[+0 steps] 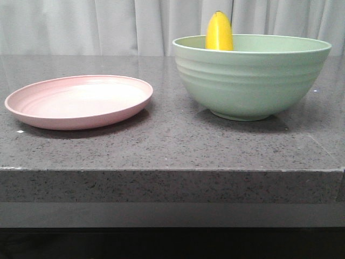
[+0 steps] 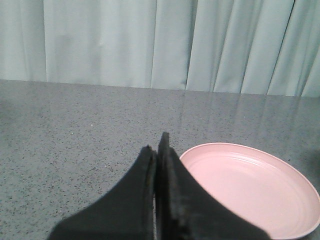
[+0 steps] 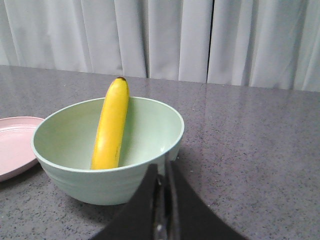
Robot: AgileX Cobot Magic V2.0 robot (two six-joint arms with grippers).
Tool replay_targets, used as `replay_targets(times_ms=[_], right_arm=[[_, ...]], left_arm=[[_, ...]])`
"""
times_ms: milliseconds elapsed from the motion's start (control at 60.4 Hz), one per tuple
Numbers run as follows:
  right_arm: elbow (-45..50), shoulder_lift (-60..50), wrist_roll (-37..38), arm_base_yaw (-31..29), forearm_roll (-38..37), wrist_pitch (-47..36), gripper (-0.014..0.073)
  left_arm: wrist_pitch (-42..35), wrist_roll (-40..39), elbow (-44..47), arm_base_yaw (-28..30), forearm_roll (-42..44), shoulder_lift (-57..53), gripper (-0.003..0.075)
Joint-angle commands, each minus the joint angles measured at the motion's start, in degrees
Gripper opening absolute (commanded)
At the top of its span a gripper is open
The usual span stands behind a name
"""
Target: Transfer banana from pink plate to green bowl
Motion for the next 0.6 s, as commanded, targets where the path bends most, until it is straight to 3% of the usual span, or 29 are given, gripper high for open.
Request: replay_targets(times_ms=[0, 199, 580], right_arm=[[-1.58, 0.46, -0.36, -0.24, 0.86, -4.30, -0.0078], [-1.58, 0.46, -0.36, -0.24, 0.86, -4.30, -0.0078], [-1.58, 0.46, -0.36, -0.24, 0.86, -4.30, -0.0078]], left_arm=[[-4.90, -0.19, -1.60, 0.18, -0.44, 0.45, -0.0020], [-5.22, -0.19, 0.04, 0.18, 0.12, -0.25, -0.0020], [-5.10, -0.19, 14.60, 3.77, 0.56, -14.52, -0.0020]])
